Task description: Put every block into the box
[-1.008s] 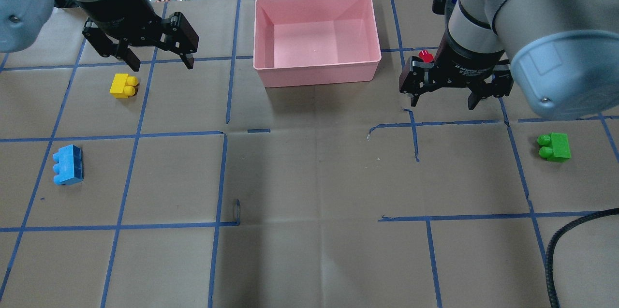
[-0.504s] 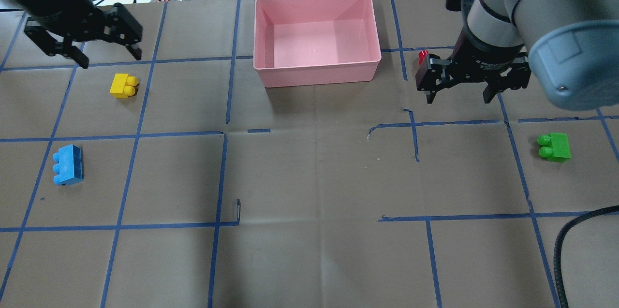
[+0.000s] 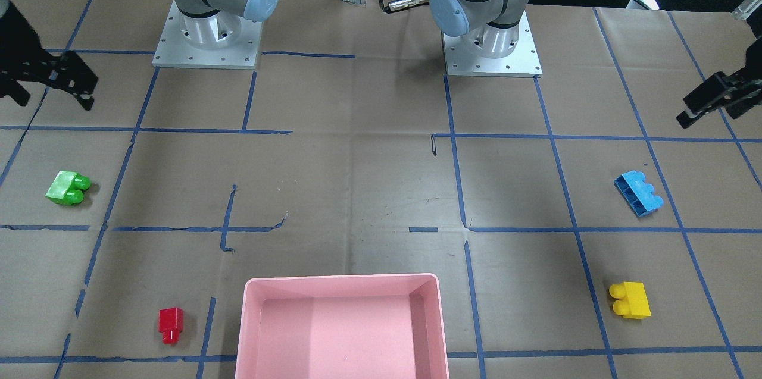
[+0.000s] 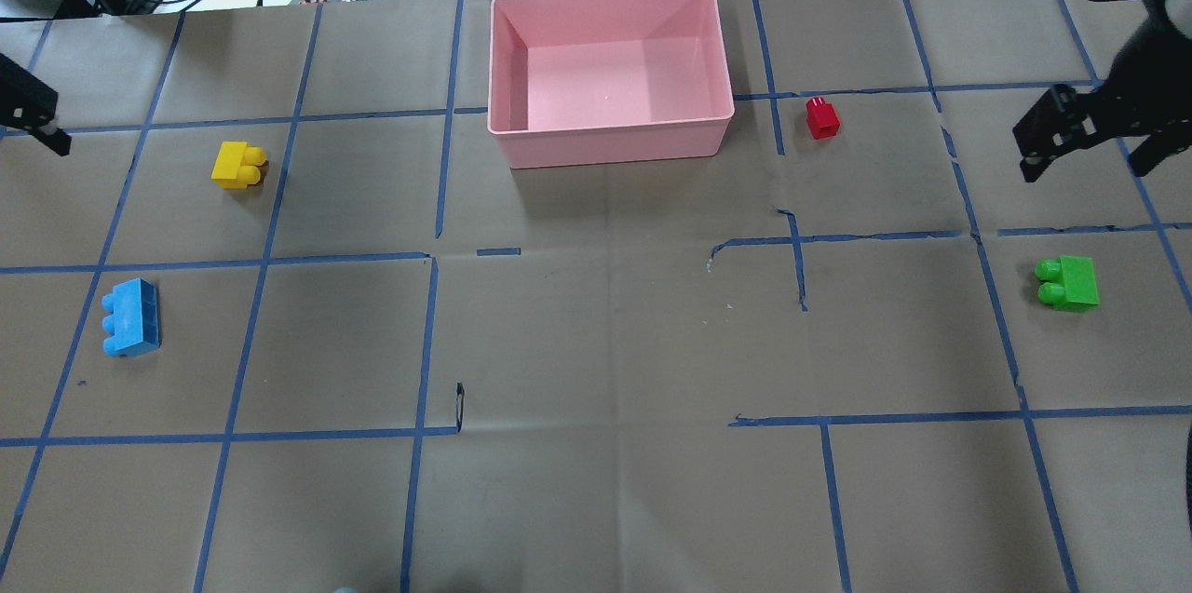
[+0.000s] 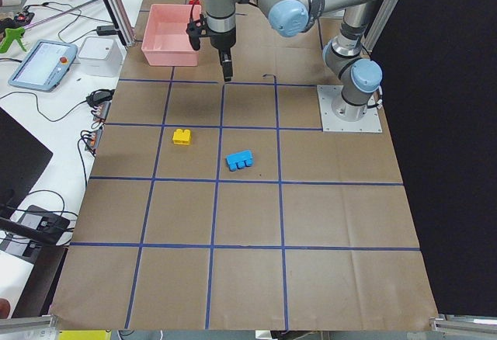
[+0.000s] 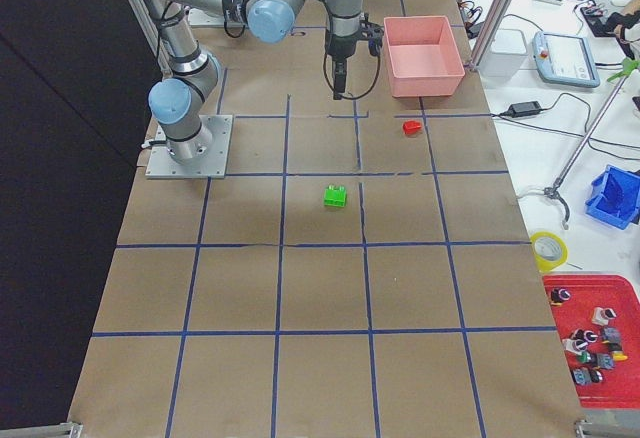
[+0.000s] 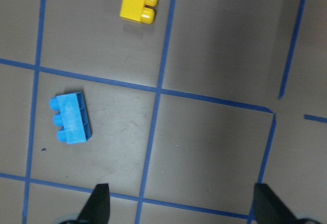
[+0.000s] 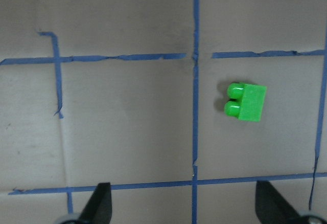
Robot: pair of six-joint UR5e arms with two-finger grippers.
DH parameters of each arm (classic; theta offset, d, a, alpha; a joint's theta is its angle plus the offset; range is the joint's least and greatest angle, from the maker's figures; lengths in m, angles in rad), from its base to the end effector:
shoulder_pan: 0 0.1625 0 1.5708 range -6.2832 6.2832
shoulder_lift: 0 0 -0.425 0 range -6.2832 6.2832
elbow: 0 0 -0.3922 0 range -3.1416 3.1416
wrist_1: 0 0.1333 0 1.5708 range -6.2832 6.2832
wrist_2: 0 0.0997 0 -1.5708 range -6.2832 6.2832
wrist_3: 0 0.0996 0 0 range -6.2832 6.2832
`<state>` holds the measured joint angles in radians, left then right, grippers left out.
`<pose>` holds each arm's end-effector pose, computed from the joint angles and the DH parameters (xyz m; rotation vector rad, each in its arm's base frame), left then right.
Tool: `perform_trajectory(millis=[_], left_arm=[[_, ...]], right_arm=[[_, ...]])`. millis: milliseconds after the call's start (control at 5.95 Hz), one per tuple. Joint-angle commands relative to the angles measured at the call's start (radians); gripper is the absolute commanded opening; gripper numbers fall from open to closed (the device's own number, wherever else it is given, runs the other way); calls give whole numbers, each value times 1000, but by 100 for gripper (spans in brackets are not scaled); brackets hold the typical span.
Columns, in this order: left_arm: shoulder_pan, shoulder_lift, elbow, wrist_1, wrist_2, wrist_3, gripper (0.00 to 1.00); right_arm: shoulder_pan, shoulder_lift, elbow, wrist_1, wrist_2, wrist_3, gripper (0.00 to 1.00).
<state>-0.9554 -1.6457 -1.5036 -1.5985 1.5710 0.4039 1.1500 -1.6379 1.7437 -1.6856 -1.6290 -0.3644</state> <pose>0.1914 -0.5016 0.4802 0.3298 -3.1067 -0.0485 -0.0724 -0.4739 0.4466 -0.0874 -3.0831 -0.0215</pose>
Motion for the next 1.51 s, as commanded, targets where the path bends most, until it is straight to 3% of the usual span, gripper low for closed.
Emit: perform_trajectory(millis=[0, 168, 504, 672, 1176, 1345], left_arm=[[172, -46, -15, 8, -2, 204, 100], [202, -37, -54, 12, -3, 196, 100], [211, -28, -160, 59, -3, 89, 99], [211, -57, -200, 139, -3, 82, 99], [211, -214, -337, 554, -3, 90, 99], [210, -254, -337, 571, -11, 81, 99]], right_arm=[[-116, 77, 92, -186, -5, -33, 100], [-130, 116, 159, -257, -23, -57, 100], [-200, 218, 200, -378, -28, -143, 98], [-214, 274, 230, -529, -25, -143, 96], [-230, 346, 258, -597, -23, -140, 96], [-219, 345, 258, -597, -22, -139, 96]])
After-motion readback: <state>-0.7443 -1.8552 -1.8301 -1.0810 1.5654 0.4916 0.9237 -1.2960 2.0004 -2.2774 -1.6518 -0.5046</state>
